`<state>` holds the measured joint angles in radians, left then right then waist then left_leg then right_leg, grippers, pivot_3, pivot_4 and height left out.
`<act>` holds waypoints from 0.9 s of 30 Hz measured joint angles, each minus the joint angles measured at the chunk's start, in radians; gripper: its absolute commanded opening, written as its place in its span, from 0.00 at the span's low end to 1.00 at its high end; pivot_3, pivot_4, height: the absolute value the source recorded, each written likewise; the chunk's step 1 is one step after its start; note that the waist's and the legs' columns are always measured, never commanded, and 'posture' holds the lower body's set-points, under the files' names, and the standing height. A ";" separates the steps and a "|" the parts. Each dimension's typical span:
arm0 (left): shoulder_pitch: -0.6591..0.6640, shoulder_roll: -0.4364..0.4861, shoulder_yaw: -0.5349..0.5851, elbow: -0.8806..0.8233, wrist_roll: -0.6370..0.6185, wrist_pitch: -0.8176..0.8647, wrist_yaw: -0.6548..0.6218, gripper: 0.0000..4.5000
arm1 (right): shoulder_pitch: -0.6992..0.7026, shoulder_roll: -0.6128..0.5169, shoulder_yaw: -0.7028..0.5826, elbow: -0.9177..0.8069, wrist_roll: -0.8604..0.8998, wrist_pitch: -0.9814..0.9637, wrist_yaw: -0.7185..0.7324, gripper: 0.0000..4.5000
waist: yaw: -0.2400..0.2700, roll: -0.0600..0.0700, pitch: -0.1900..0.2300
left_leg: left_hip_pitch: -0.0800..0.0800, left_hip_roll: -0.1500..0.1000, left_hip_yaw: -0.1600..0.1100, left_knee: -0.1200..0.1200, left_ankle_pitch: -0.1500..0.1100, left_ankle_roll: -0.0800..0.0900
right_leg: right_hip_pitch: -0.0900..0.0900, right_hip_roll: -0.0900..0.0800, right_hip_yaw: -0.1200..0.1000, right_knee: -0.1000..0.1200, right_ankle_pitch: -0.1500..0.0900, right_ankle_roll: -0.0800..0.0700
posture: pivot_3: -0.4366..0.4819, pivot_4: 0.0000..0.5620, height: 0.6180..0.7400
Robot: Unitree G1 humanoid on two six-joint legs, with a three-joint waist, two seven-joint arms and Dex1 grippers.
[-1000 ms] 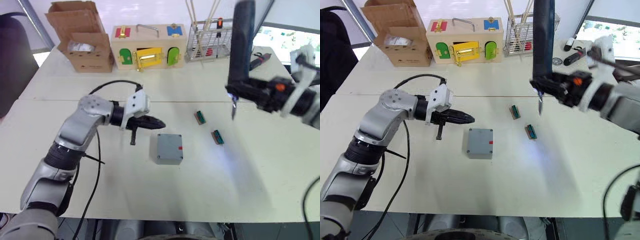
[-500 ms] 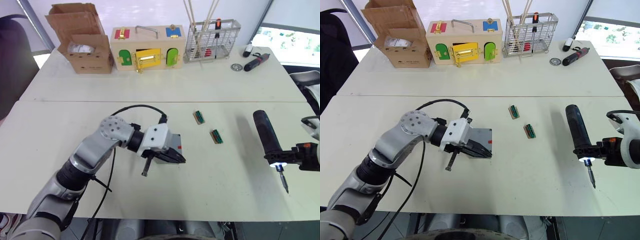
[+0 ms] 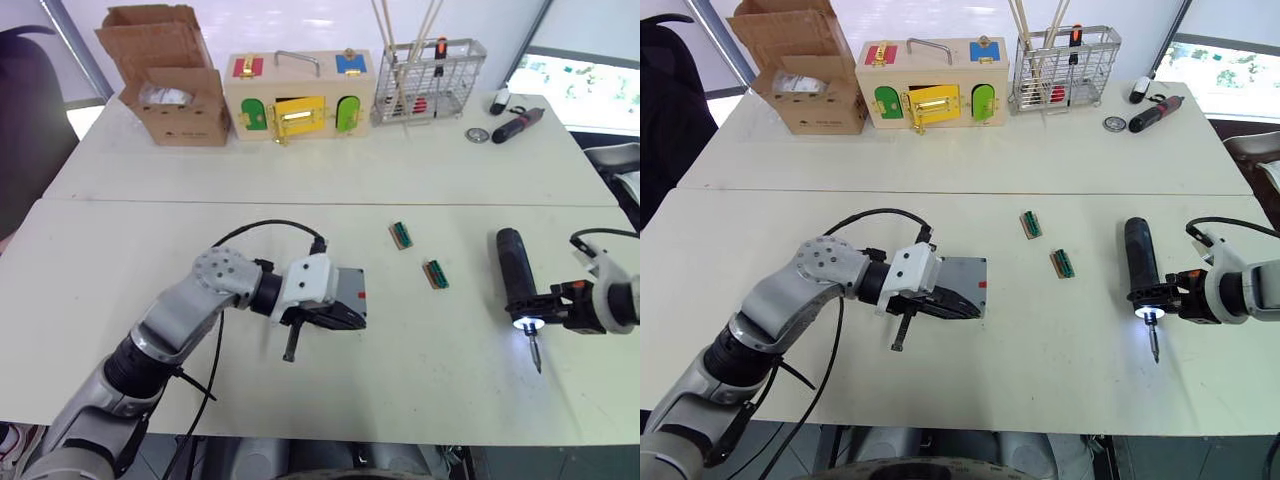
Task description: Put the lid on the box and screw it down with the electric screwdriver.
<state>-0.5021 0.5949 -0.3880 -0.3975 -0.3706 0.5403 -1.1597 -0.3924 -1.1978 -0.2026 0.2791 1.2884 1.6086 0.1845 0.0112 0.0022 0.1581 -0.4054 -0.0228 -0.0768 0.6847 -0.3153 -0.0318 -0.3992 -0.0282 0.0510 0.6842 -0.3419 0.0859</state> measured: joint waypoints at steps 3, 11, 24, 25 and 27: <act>0.000 0.031 0.013 0.018 0.011 -0.008 0.001 0.00 | 0.000 0.012 -0.013 -0.017 -0.007 0.000 -0.008 0.95 | 0.000 0.000 0.000 | 0.000 0.000 0.000 0.000 0.000 0.000 | 0.000 0.000 0.000 0.000 0.000 0.000 | 0.48 0.27 1.00; -0.009 0.092 0.032 0.124 0.068 -0.069 -0.012 0.00 | -0.036 0.103 -0.134 -0.033 -0.078 -0.019 -0.046 0.99 | 0.000 0.000 0.000 | 0.001 0.000 0.000 0.000 0.000 0.000 | 0.000 0.000 0.000 0.000 0.000 0.000 | 0.48 0.27 1.00; 0.188 0.157 0.390 0.182 -0.129 0.204 0.096 0.00 | 0.417 0.584 -0.317 -0.960 -0.176 -0.549 0.024 0.99 | -0.002 0.000 -0.001 | -0.003 0.000 -0.003 0.000 0.001 -0.001 | -0.002 -0.002 -0.002 0.000 0.000 0.000 | 0.48 0.27 1.00; 0.214 0.167 0.411 0.177 -0.142 0.218 0.099 0.00 | 0.461 0.633 -0.298 -0.999 -0.216 -0.604 0.024 0.99 | -0.002 0.000 -0.001 | -0.002 -0.001 -0.004 0.000 0.001 -0.002 | -0.001 -0.002 -0.002 0.000 0.000 0.000 | 0.48 0.27 1.00; 0.269 0.187 0.455 0.175 -0.160 0.237 0.110 0.00 | 0.563 0.672 -0.215 -1.069 -0.364 -0.736 0.035 0.99 | -0.002 0.000 -0.001 | 0.002 -0.001 -0.004 0.000 0.001 -0.003 | 0.003 -0.002 -0.002 0.001 0.000 0.001 | 0.48 0.27 1.00</act>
<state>-0.2332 0.7819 0.0669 -0.2227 -0.5307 0.7776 -1.0499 0.1707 -0.5259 -0.4172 -0.7900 0.9245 0.8723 0.2192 0.0095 0.0021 0.1570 -0.4031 -0.0239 -0.0804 0.6847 -0.3138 -0.0345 -0.3966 -0.0304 0.0495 0.6850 -0.3415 0.0865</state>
